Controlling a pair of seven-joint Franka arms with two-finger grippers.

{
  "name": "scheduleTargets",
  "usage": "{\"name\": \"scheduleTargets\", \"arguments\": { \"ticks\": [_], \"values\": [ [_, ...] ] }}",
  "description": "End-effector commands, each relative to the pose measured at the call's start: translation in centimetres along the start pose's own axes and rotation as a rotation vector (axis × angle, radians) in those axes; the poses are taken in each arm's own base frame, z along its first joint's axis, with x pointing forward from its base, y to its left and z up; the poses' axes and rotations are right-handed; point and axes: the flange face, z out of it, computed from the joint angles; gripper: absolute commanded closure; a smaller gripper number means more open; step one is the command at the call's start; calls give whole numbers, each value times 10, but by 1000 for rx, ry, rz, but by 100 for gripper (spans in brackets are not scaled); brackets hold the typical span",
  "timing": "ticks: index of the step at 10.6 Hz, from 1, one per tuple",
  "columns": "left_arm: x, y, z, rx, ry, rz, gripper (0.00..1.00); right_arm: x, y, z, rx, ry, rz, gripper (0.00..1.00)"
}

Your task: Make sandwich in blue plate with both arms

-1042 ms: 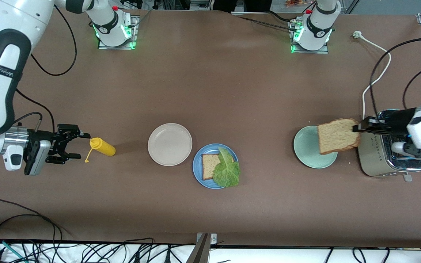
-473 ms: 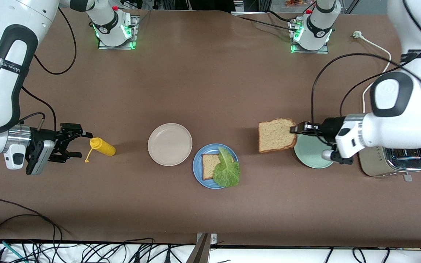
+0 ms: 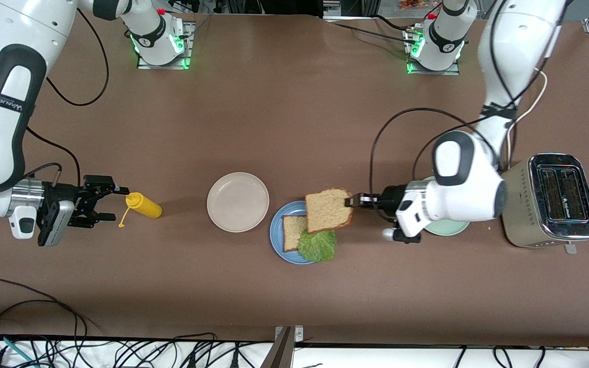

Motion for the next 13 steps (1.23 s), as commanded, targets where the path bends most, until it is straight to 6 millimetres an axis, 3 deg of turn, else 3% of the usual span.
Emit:
{"name": "scheduleTargets", "arguments": {
  "ticks": [1,3,6,11,13],
  "values": [
    [9,16,35,-33,67,-49,100,7,4,-8,8,-17,6,0],
    [12,9,60,-18,87,-56,100,12,5,-3,17,-25,9,0],
    [12,-1,78,-8,75,-58,100,18,2,1,17,-26,21,0],
    [14,-15,94,12,74,-45,100,39,-35,-13,-72,-109,110,0],
    [19,-34,93,13,74,6,95,52,-64,-18,-171,-190,182,0]
  ]
}}
